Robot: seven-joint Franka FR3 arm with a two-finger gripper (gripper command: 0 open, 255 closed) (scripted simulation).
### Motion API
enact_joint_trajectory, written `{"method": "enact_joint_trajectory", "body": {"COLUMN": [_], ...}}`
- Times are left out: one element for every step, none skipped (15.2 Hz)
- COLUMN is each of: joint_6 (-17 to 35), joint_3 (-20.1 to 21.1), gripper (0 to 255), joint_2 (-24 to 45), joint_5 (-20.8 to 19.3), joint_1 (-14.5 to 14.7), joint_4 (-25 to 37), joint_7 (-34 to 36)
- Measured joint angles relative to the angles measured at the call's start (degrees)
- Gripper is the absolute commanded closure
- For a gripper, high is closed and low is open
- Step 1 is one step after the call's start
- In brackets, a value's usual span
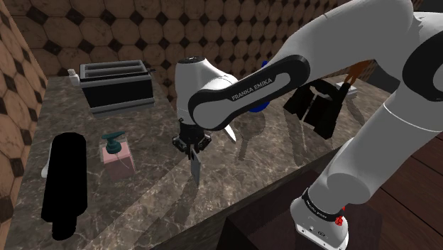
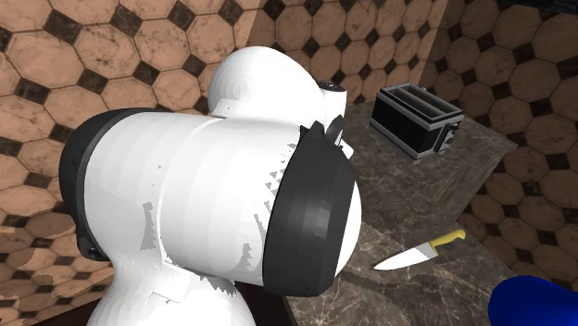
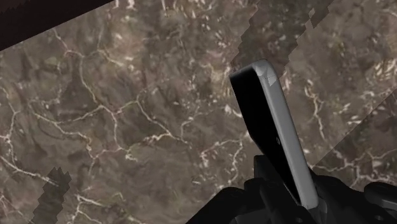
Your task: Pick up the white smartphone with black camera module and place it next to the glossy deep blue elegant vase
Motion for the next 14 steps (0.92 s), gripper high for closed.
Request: {"method": "enact_joint_trajectory", "body": {"joint_6": [0.00,0.01,-0.39,-1.00,-1.74,-2.38,-3.15,-3.92,-4.75,-5.63,-6.43,-7.01,-7.85,-8.72], "joint_3": [0.00,0.00,-0.03,-0.04,-0.06,-0.13,-0.17,-0.21,-0.29,-0.37,-0.42,-0.50,-0.58,-0.65], "gripper": [255,255,255,255,255,255,255,255,255,255,255,255,255,255], "joint_2": [0.00,0.01,-0.28,-0.57,-0.91,-1.36,-1.90,-2.28,-2.79,-3.19,-3.58,-3.94,-4.25,-4.77], "joint_5": [0.00,-0.01,0.15,0.29,0.44,0.66,0.93,1.08,1.32,1.48,1.65,1.79,1.90,2.13], "joint_1": [0.00,0.00,-0.02,-0.01,-0.01,-0.04,-0.04,-0.05,-0.07,-0.10,-0.09,-0.12,-0.15,-0.13], "joint_4": [0.00,0.00,0.13,0.48,0.91,1.16,1.44,1.88,2.25,2.76,3.21,3.46,4.02,4.42], "joint_7": [0.00,0.00,-0.11,-0.16,-0.22,-0.40,-0.54,-0.64,-0.79,-0.93,-0.99,-1.13,-1.23,-1.32]}}
